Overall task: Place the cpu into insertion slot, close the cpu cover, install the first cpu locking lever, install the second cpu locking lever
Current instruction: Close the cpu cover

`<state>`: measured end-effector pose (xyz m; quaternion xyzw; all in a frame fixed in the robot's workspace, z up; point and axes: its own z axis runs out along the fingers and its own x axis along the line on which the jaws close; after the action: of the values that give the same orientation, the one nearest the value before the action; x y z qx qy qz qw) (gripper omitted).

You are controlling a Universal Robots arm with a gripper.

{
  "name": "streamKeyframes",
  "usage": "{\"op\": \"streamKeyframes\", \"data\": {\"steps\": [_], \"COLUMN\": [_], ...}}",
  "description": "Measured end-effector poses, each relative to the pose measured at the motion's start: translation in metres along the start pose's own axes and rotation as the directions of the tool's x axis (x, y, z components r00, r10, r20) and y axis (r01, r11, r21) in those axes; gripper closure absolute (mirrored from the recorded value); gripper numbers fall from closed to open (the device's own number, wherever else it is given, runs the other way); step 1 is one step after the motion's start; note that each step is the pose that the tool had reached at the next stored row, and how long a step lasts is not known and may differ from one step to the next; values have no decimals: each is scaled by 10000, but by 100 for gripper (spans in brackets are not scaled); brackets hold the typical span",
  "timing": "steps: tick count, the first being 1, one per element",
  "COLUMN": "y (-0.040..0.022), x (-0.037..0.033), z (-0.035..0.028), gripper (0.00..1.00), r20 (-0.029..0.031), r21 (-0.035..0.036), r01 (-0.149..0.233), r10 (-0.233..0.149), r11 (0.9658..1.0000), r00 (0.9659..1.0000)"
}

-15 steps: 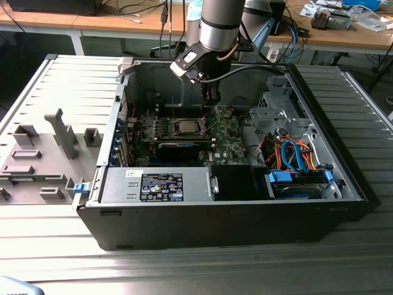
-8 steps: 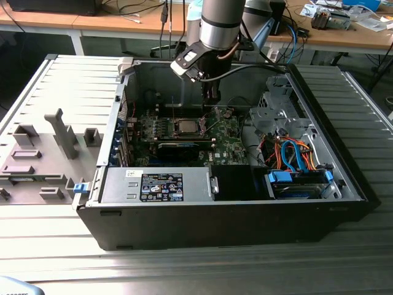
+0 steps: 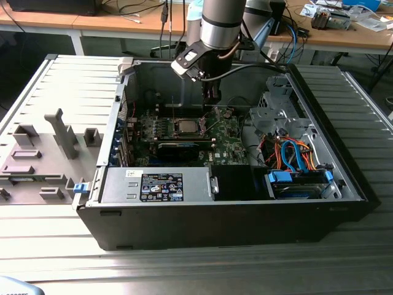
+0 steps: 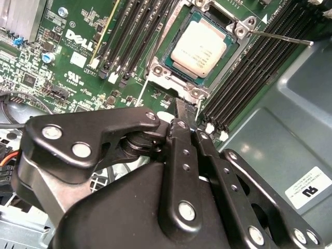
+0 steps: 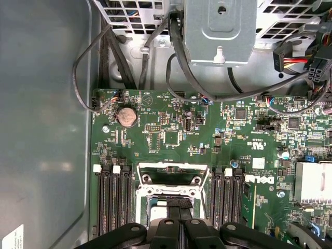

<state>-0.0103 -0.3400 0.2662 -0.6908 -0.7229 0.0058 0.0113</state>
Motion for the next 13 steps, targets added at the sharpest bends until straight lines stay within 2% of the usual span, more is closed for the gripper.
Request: {"op": "streamKeyframes", "data": {"steps": [13], "y": [27], "x": [-1], "z": [-9], "gripper": [89], "r20": [0], "r21": [0], "r01": [1], "r10": [-1], "r11": [10000], "r00": [10000]}}
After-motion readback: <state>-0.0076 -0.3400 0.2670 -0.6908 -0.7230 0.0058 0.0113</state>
